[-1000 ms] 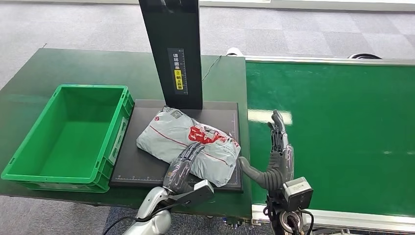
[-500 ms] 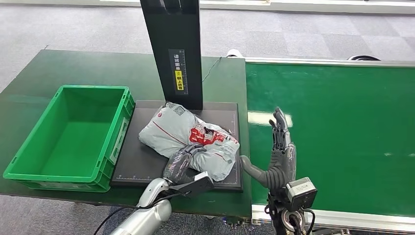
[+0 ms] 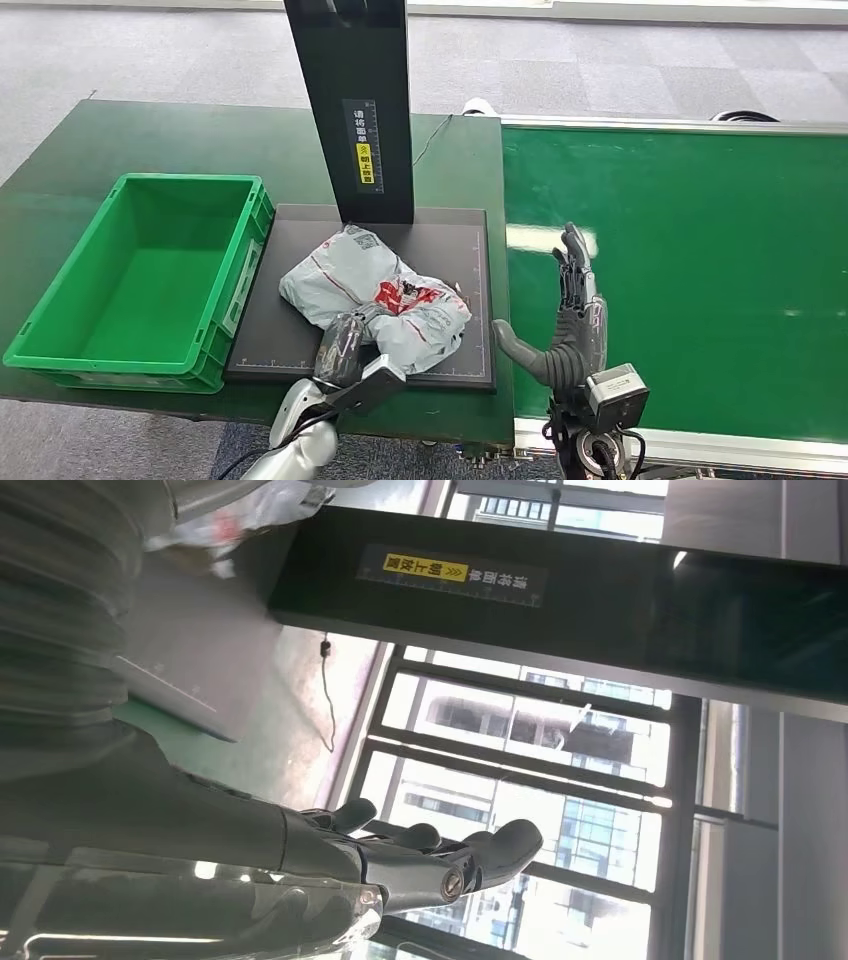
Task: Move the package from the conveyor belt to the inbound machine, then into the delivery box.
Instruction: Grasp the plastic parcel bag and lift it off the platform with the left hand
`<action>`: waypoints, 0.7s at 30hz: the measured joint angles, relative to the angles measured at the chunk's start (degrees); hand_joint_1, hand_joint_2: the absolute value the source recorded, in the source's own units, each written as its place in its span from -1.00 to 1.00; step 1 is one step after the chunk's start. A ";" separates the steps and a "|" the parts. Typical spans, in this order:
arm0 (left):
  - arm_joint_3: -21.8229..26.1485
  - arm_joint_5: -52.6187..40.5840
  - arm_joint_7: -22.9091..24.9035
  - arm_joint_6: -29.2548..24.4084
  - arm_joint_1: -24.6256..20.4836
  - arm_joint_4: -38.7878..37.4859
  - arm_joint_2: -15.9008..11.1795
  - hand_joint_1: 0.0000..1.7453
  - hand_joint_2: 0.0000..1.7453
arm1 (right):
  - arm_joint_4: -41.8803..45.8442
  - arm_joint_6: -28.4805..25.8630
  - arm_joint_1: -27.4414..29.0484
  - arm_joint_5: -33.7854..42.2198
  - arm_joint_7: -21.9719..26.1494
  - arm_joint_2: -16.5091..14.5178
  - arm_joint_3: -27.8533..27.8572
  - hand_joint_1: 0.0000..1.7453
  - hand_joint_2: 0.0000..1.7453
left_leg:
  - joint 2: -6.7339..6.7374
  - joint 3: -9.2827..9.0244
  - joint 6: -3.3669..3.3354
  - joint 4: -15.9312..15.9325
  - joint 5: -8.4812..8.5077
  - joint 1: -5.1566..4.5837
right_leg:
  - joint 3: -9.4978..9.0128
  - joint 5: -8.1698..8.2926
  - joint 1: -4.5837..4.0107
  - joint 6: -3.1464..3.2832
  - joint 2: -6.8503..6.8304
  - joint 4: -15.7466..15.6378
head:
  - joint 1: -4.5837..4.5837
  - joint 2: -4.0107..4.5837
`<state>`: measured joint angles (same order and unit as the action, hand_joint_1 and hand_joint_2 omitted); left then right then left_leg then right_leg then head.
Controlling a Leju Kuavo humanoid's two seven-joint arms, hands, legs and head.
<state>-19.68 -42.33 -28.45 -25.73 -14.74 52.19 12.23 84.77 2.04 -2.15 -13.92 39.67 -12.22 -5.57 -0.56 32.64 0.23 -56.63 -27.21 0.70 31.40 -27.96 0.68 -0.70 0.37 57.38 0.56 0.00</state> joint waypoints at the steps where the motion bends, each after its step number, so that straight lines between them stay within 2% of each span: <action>1: 0.39 2.95 -1.65 -0.42 1.51 3.27 -0.15 1.00 1.00 | 0.04 -0.19 0.28 -0.06 -0.01 0.00 0.05 -1.00 1.00 | 0.01 0.03 0.00 0.00 0.00 0.00 | 0.03 0.00 0.00 0.00 0.01 0.00 | 0.00 0.00; 3: 1.26 10.13 -5.11 -0.33 4.52 10.26 -0.56 1.00 1.00 | 0.09 -0.65 0.74 -0.13 -0.03 0.00 0.17 -1.00 1.00 | 0.02 0.09 0.00 0.00 0.00 0.00 | 0.10 0.00 0.00 0.00 0.02 0.00 | 0.01 -0.01; 6: 2.71 21.73 -9.22 2.85 8.73 21.10 -1.54 1.00 1.00 | 0.10 -1.29 1.19 -0.14 -0.04 0.00 0.49 -1.00 1.00 | 0.03 0.13 0.00 0.00 0.00 0.00 | 0.15 -0.01 -0.01 0.01 0.03 0.00 | 0.01 -0.01; 12: 7.55 38.97 -11.77 9.73 12.88 38.33 -3.35 1.00 1.00 | 0.10 -1.66 1.96 -0.14 -0.07 -0.05 1.81 -1.00 1.00 | 0.02 0.16 0.01 0.01 0.00 0.01 | 0.17 -0.02 -0.01 0.01 0.02 0.00 | -0.01 -0.01; 17: 16.03 49.41 -11.85 18.12 13.30 47.89 -3.08 1.00 1.00 | 0.10 -1.31 2.08 -0.21 -0.15 -0.16 2.98 -1.00 1.00 | 0.02 0.16 0.01 0.01 0.01 0.01 | 0.15 -0.01 -0.01 0.01 0.02 0.01 | -0.01 0.00; 21: 25.18 51.08 -11.46 19.72 12.18 50.14 -2.48 1.00 1.00 | 0.06 -0.52 1.67 -0.43 -0.41 -0.49 3.57 -1.00 1.00 | 0.02 0.15 0.01 0.01 0.01 0.01 | 0.18 -0.02 -0.02 0.01 0.02 0.01 | 0.01 -0.01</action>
<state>5.50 8.74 -39.91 -6.01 -2.56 102.34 9.75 84.83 1.51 -0.48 -14.35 39.26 -12.71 -1.99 -0.54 32.79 0.24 -56.62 -27.20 0.71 31.58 -27.97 0.67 -0.69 0.39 57.39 0.56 -0.01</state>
